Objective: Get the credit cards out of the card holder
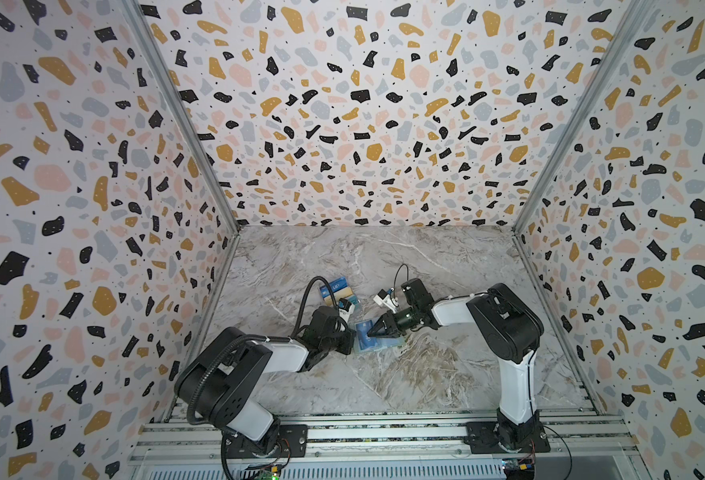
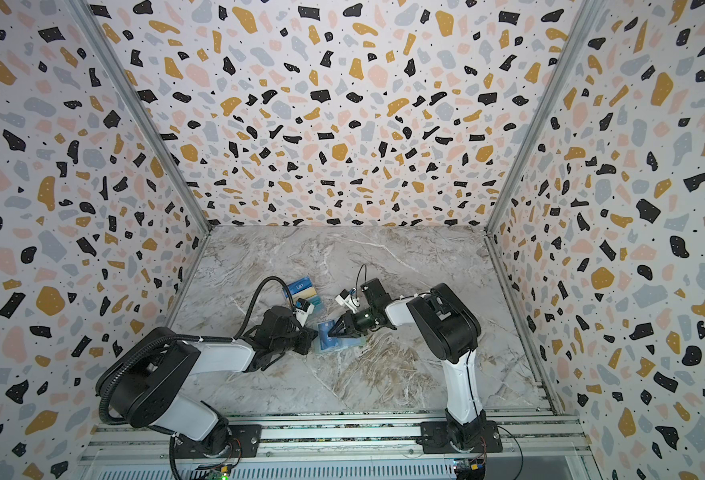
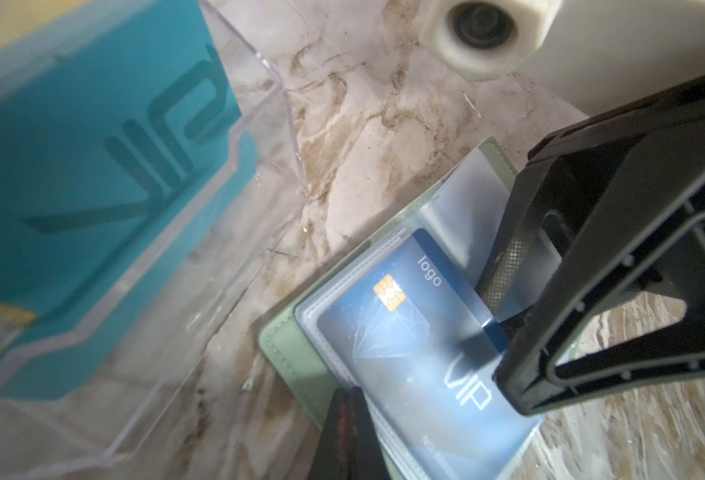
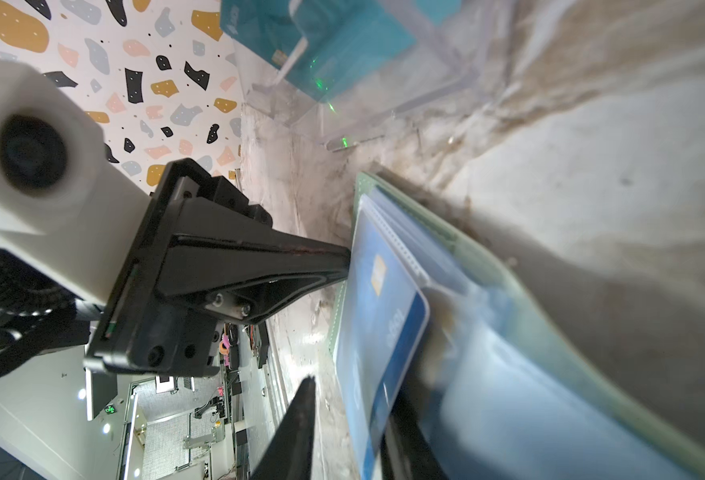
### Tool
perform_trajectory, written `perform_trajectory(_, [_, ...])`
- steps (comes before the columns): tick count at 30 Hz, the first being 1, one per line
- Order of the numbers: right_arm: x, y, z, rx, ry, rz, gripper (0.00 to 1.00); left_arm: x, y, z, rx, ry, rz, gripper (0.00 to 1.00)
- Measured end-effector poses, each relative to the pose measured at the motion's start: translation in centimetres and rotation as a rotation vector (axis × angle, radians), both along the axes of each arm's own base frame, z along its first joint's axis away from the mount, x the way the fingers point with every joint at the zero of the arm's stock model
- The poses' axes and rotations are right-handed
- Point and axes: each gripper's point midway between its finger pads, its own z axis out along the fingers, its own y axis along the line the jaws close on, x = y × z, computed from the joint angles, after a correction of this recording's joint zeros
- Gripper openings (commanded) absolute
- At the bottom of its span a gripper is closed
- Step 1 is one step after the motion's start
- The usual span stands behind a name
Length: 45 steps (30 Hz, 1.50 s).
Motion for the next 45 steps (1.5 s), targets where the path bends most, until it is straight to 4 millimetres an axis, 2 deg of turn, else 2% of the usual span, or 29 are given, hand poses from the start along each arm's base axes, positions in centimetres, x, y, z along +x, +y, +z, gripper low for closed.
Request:
perform_trajectory(25, [-0.3, 1.5, 0.3, 0.031, 0.033, 0.025, 0.29, 0.1, 0.1, -0.1, -0.003, 0.004, 0.014, 0.00])
perform_trajectory(37, [-0.3, 0.2, 0.1, 0.078, 0.034, 0.006, 0.28, 0.2, 0.2, -0.1, -0.007, 0.006, 0.028, 0.00])
perform_trajectory(45, [-0.1, -0.5, 0.7, 0.095, 0.023, -0.009, 0.26, 0.2, 0.1, -0.1, -0.009, 0.006, 0.030, 0.00])
